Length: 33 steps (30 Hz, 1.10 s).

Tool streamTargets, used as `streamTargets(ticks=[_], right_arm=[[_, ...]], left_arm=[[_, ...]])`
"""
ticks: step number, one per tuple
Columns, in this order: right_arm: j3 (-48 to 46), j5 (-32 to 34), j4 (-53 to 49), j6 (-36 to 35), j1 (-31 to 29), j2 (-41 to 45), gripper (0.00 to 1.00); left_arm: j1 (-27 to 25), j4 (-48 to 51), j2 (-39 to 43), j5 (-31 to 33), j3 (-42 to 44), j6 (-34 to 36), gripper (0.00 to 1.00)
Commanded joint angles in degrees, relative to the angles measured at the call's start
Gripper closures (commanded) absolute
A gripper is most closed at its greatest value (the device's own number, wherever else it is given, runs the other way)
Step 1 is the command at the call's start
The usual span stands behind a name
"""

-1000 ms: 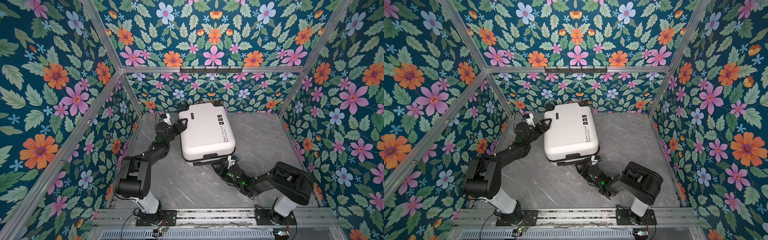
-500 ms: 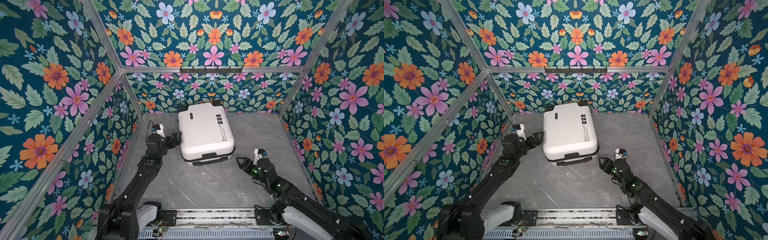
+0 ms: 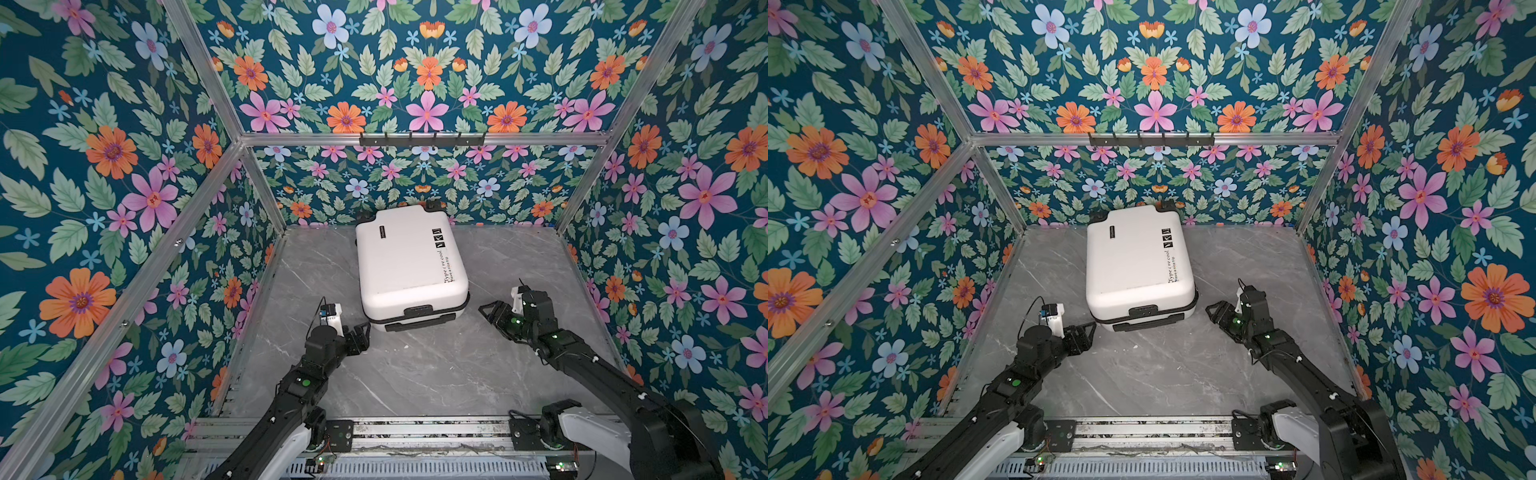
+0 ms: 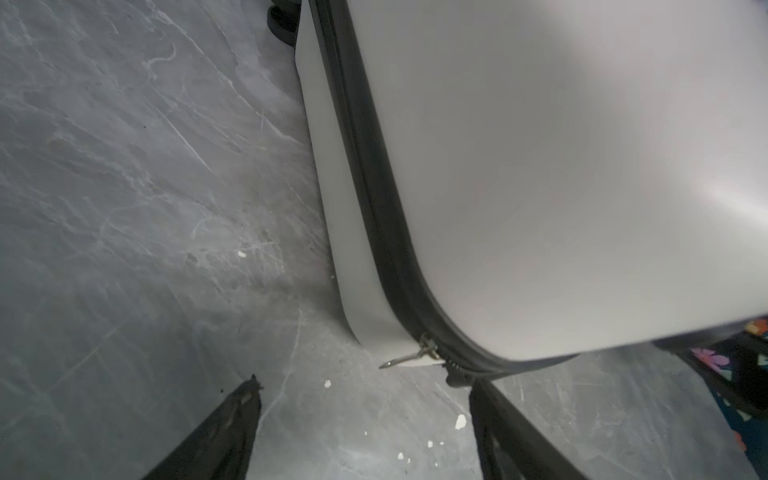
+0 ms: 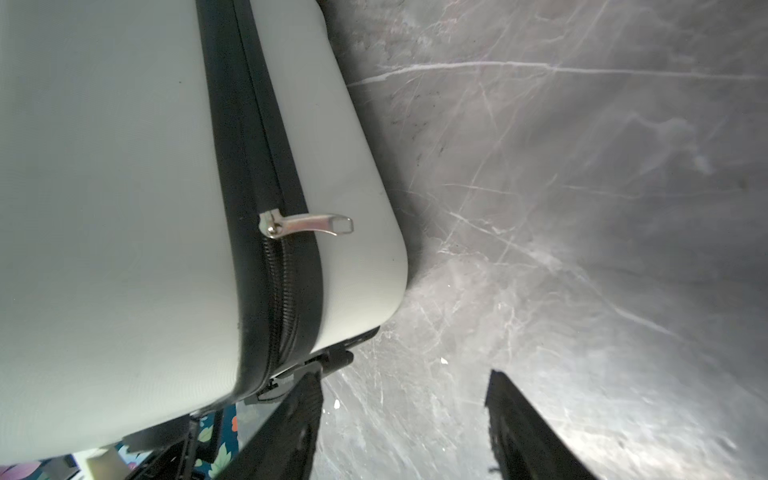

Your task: Pack the luggage

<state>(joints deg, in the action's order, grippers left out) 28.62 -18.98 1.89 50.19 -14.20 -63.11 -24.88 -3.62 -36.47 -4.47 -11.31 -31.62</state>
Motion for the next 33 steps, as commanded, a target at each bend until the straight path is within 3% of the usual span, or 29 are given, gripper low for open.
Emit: streamTargets(ticks=[1,8,17,27,33], right_arm=[[2.1,-2.0,2.9,-0.8,0.2,-2.8,0.36],[3.9,-3.3,2.6,-1.5,0.9,-6.1,0.37],[5.6,-7.5,4.1,-3.0,1.0,-6.9,0.41],[8.1,-6.9,-1.8,-7.2,1.0,-6.0,0.41],[8.8,-5.2,-2.1,-7.1,1.0,-7.1,0.39]], left_arm=[[-3.6,-2.8,0.4,6.1,1.8,-0.5,0.21],[-10.1,-8.4,3.0,9.8,6.2,1.7,0.26],[-11.2,-28.7,-7.2,12.3,11.2,4.2,0.24],[-11.2,-35.5,-10.8,9.6,7.0,5.4,0.21],[-10.7,-34.2,-19.0,6.5,0.5,8.6,0.20]])
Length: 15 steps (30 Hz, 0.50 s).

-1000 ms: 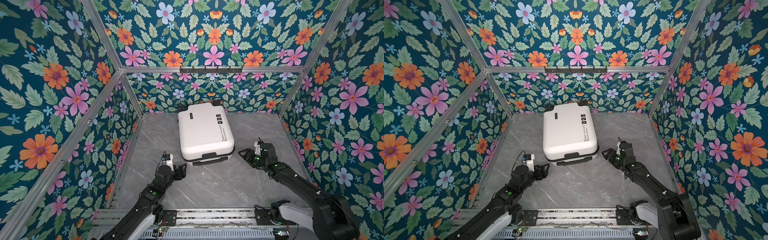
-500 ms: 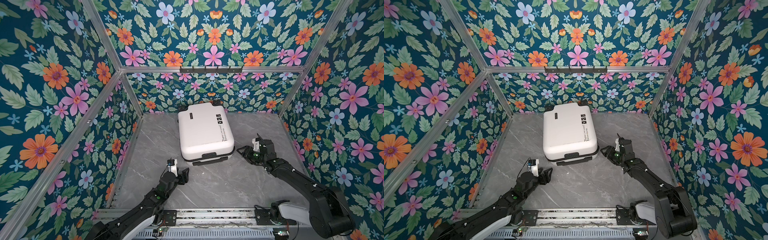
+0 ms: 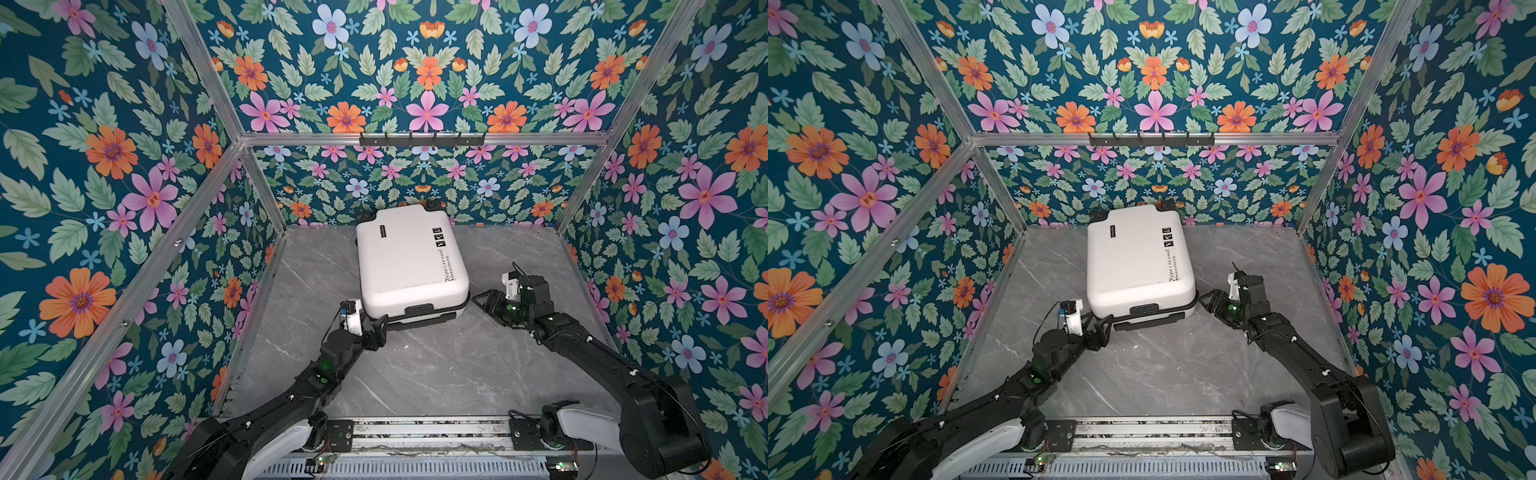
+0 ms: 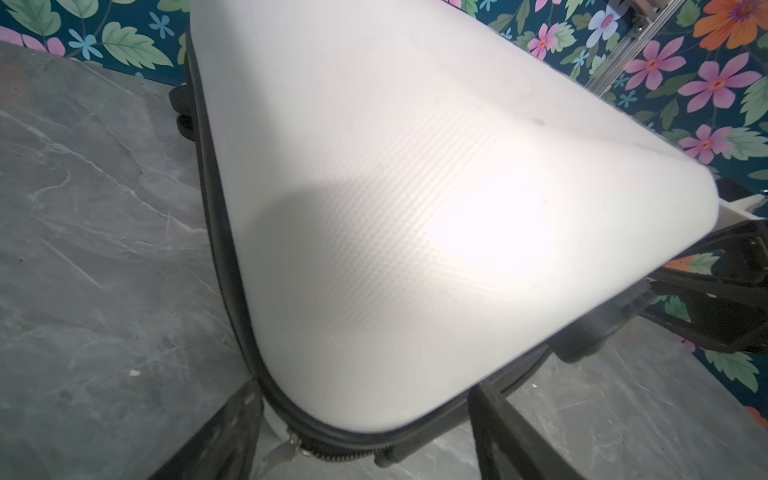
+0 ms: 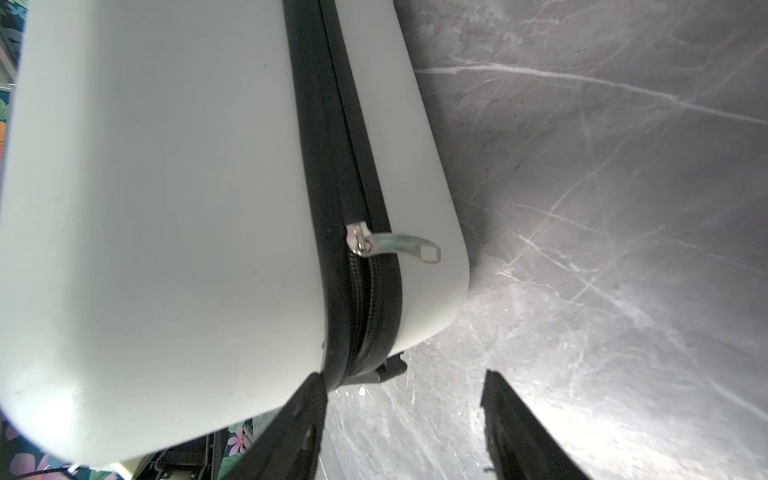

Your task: Pack the luggage

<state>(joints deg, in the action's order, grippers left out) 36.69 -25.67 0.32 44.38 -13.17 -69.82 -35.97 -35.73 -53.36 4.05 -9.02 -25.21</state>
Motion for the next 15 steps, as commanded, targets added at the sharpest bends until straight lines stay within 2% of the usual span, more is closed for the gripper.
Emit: streamTargets(ticks=[1,7,12,15], right_arm=[[1.0,1.8,-0.8,-1.3,0.0,-0.5,0.39],[2.5,3.3,-1.8,-1.3,0.7,-0.7,0.37],[3.3,3.1,-2.3,-1.3,2.1,-0.8,0.36],[3.8,2.8,-2.6,-1.7,2.2,-1.3,0.36]], left_arm=[[0.6,-2.4,-3.8,-2.2,-2.7,2.4,0.20],[2.3,-4.8,-11.1,-4.9,-7.8,3.9,0.19],[4.8,-5.8,-13.6,-6.8,-9.8,4.6,0.12],[4.8,-6.0,-13.7,-8.0,-8.5,6.8,0.12]])
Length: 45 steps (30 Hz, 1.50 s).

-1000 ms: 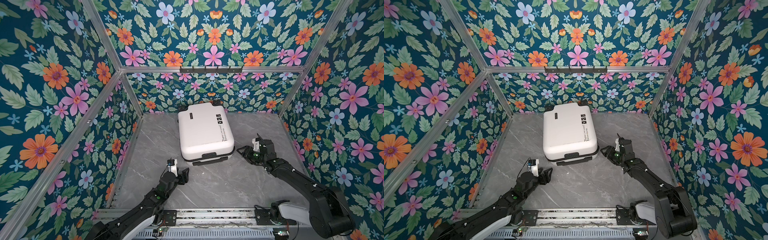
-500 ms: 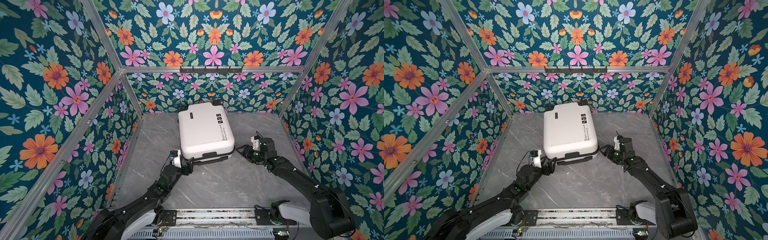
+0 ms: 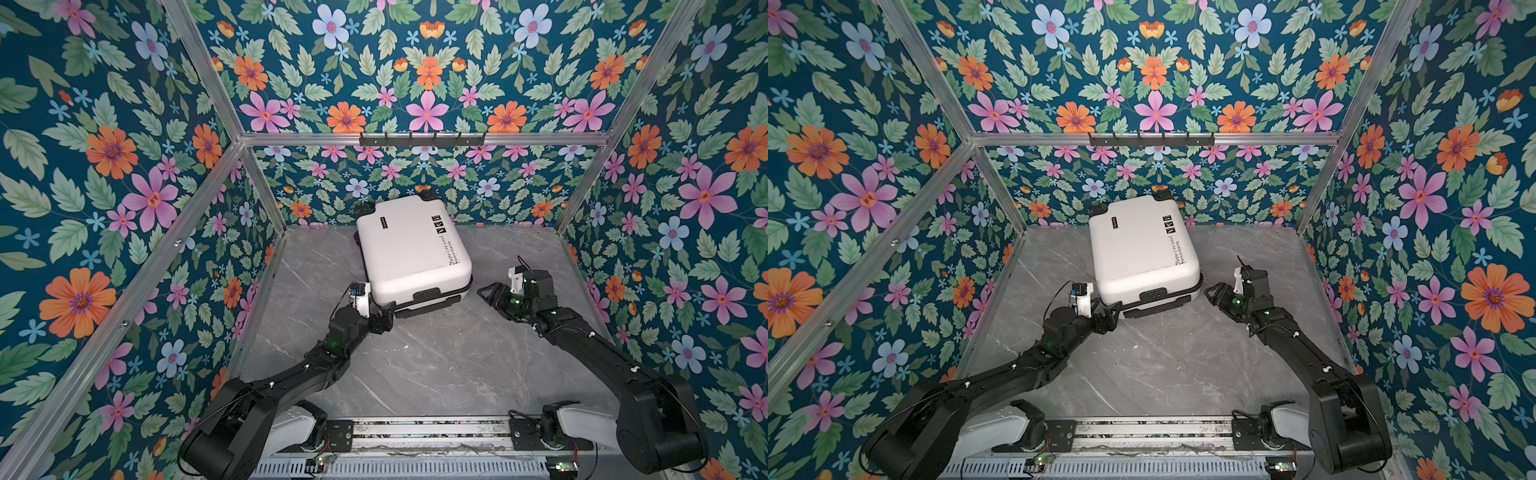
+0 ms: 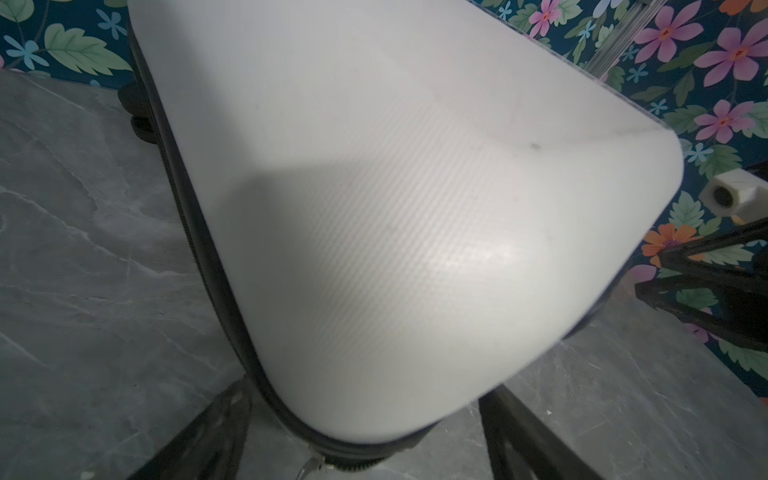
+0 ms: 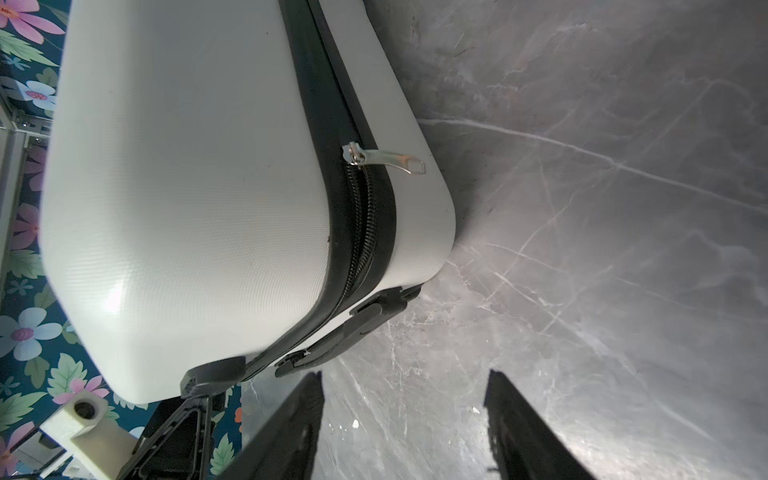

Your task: Pack the luggage

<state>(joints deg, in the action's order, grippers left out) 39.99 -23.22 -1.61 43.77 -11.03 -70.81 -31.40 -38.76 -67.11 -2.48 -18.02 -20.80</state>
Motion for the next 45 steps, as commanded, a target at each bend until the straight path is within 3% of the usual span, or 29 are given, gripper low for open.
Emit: streamTargets(ticks=[1,6,11,14,17,21,26,34,38,45], right_arm=[[0.4,0.2,-0.6,-1.1,0.0,-0.4,0.36],[-0.1,0.1,-0.3,-0.9,0.0,-0.4,0.36],[-0.5,-1.0,0.8,0.0,0.0,-1.6,0.37],[-0.7,-2.3,1.7,1.0,0.0,-2.9,0.39],[-0.8,-3.2,2.2,2.1,0.0,-3.7,0.43],[-0.7,-3.9,1.9,2.5,0.0,-3.5,0.44],[-0.4,-3.9,0.4,1.8,0.1,-2.5,0.44],[-1.4,-4.1,0.5,2.0,0.0,-2.4,0.44],[-1.5,-4.4,1.3,2.5,0.0,-2.9,0.45],[-1.2,-4.5,1.6,2.9,0.0,-2.8,0.45]], left_arm=[[0.2,-3.5,0.5,-1.9,1.8,2.8,0.12],[0.2,-6.6,4.0,-2.2,9.2,3.3,0.16],[0.2,-14.0,1.3,-1.5,14.0,6.5,0.30],[0.2,-21.4,-4.4,-0.2,14.8,7.4,0.31],[0.2,-32.5,-12.2,0.7,15.7,8.1,0.38],[0.3,-49.3,-22.6,0.0,17.2,10.4,0.40],[0.5,-56.1,-28.5,-0.8,16.2,11.5,0.53],[2.1,-56.0,-29.2,-1.9,14.7,13.8,0.55],[3.0,-54.7,-30.3,-3.6,12.8,13.9,0.63],[3.7,-53.4,-31.6,-6.8,11.2,13.4,0.63]])
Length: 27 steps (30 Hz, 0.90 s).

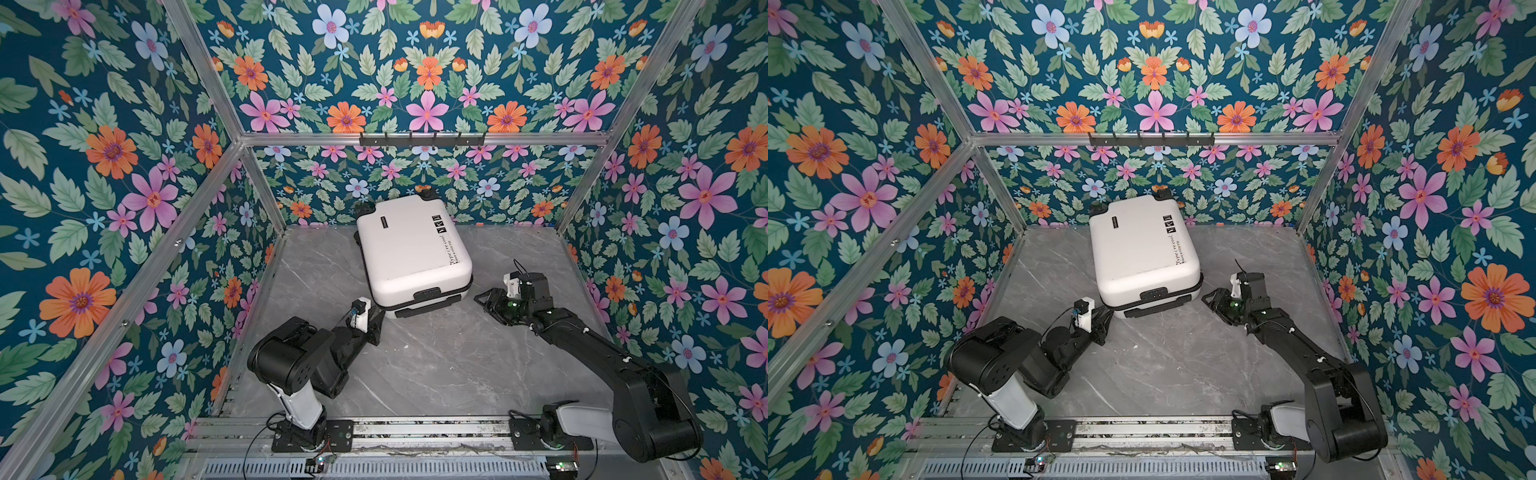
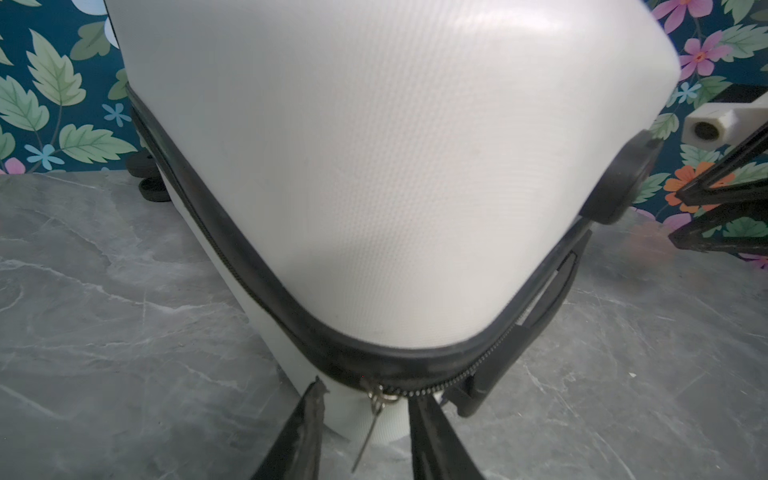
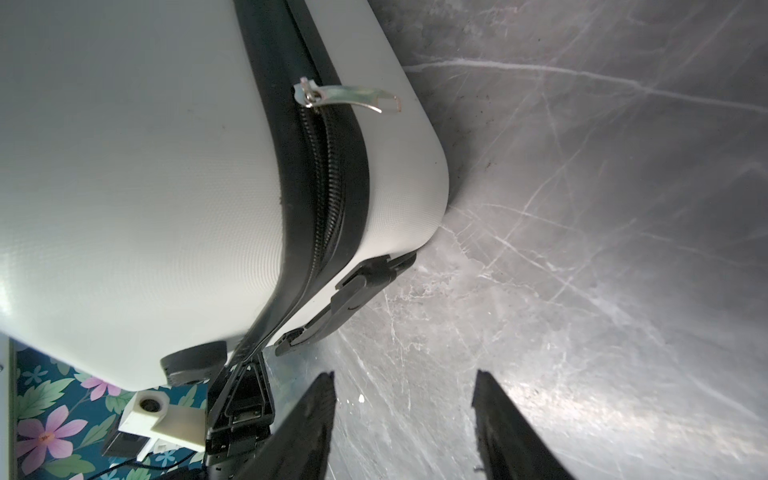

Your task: Pack the luggage

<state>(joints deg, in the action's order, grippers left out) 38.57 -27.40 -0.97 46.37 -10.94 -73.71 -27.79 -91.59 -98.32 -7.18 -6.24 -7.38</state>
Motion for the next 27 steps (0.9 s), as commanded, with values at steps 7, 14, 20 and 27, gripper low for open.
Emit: streamTargets(ticks=[7,14,20,27], right_arm=[[0.5,-0.7,1.2,0.9,0.0,0.0,0.45],[0.4,-0.9,1.2,1.2,0.0,0.3,0.46],[0.5,-0.9,1.0,1.3,0.0,0.4,0.46],[0.4,-1.7,1.6,1.5,0.0,0.1,0.46]], left_arm=[[0.1,-0.6,-3.0,-3.3,-1.5,-0.8,0.64],[0.1,-1.4,-3.7,-2.2,-2.1,-0.4,0.65],[0.1,0.1,-3.8,-3.7,-3.3,-0.1,0.68],[0.1,0.0,-4.5,-3.1,-3.5,-0.3,0.72]])
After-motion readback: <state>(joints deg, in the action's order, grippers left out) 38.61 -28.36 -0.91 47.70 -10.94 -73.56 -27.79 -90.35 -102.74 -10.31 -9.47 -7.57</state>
